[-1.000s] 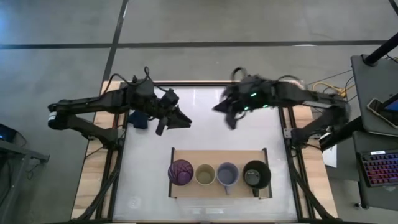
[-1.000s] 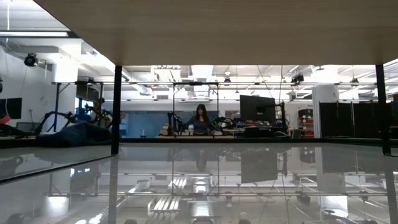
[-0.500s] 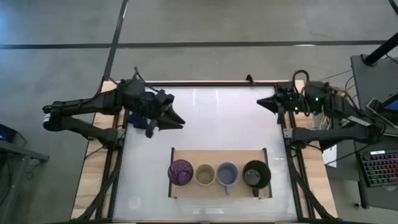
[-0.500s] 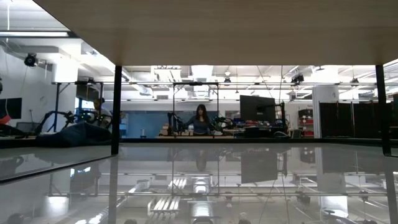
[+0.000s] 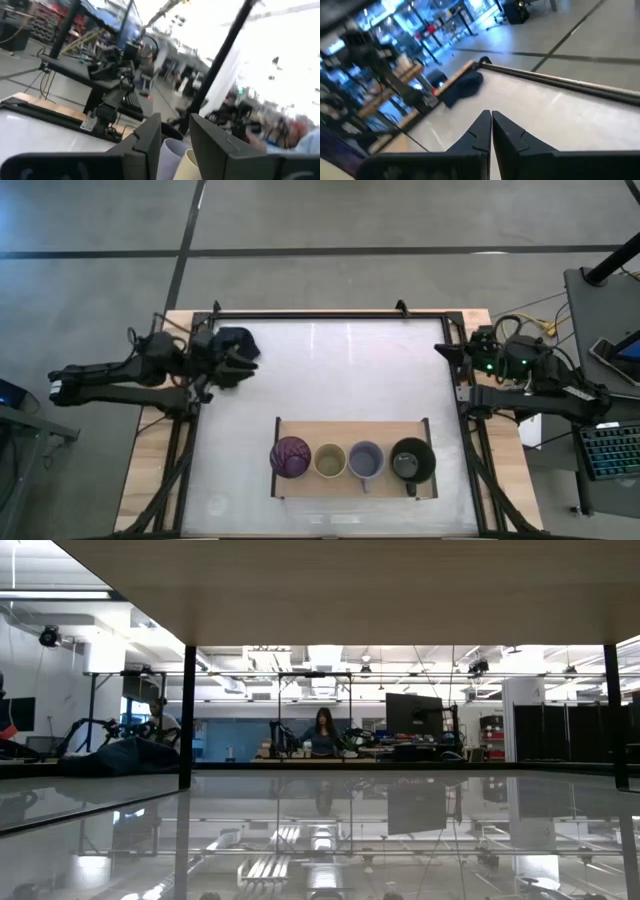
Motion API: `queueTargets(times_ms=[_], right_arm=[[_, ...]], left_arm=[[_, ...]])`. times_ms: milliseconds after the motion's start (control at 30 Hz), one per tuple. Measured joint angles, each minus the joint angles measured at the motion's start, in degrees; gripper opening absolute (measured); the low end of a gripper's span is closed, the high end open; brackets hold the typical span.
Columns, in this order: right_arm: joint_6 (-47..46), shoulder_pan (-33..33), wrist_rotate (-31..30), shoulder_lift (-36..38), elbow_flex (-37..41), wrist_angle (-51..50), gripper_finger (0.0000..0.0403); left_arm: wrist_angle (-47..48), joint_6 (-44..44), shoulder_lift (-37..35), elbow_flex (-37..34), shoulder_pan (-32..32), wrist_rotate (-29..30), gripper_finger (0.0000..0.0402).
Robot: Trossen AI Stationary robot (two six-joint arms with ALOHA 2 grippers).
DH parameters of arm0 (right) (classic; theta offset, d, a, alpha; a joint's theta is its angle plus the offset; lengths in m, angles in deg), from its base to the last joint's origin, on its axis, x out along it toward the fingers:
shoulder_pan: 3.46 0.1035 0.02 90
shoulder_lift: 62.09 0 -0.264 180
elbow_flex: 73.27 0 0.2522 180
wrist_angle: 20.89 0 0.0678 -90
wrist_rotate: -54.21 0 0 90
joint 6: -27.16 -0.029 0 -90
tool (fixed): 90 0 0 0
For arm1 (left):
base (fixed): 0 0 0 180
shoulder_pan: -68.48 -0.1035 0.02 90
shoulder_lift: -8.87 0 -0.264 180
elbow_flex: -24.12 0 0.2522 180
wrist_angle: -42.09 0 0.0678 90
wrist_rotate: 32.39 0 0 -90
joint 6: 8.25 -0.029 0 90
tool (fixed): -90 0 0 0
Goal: Stack small to large cups/mugs on shelf
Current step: Return to Home Position
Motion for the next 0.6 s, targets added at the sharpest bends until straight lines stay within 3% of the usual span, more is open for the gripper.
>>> queueTargets(times_ms=[133,267,367,600], right_arm=[[0.49,-0.02,1.35,2.99,1.05,1.82,0.0008],[14.16,0.0,12.33,4.42,2.48,9.35,0.0008],[20.78,0.0,20.89,5.17,4.03,15.33,0.0008],[21.13,0.0,22.56,10.34,10.79,18.71,0.0008]], left_arm=[[-6.21,1.01,-6.02,-8.46,0.02,0.95,0.0088],[-14.89,-1.68,-12.93,-17.0,0.02,0.95,0.0088],[-16.01,-3.03,-19.67,-22.44,0.02,0.95,0.0088],[-15.68,-1.16,-33.52,-34.58,0.04,3.12,0.0088]])
